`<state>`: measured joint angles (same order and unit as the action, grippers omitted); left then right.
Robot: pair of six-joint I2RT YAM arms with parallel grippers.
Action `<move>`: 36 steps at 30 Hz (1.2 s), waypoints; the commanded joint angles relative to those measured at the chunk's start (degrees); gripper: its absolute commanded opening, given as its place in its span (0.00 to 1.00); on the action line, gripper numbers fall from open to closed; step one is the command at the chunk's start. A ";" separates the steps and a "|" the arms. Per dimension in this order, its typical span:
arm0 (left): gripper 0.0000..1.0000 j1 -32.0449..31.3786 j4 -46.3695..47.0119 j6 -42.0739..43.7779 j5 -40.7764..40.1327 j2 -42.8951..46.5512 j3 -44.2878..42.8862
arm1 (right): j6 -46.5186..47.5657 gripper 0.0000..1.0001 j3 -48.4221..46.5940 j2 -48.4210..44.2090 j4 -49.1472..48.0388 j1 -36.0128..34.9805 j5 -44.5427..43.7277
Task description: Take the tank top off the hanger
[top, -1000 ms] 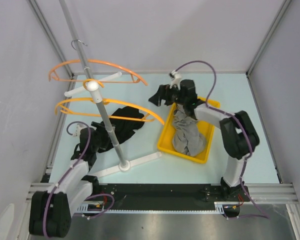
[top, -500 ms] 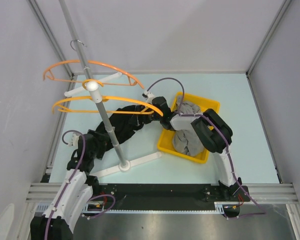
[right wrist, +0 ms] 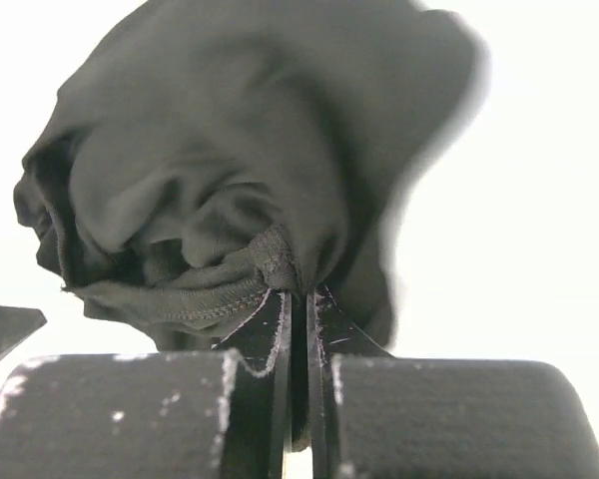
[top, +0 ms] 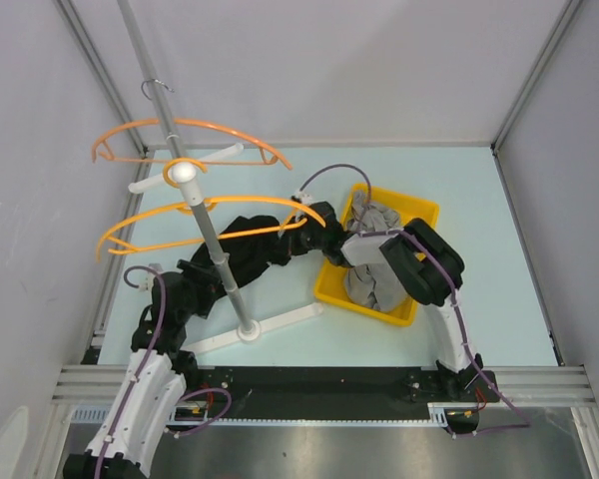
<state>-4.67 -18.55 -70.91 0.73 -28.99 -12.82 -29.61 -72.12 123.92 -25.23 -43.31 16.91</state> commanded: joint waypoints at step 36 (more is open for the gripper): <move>0.85 -1.14 6.24 10.45 11.39 -1.16 -3.70 | 12.12 0.00 -36.77 -56.95 57.31 29.42 -2.50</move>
<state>-5.48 -14.24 -61.80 10.00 -30.70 -14.90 -18.11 -103.72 68.05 28.62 -14.04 14.15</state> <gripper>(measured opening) 0.849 0.036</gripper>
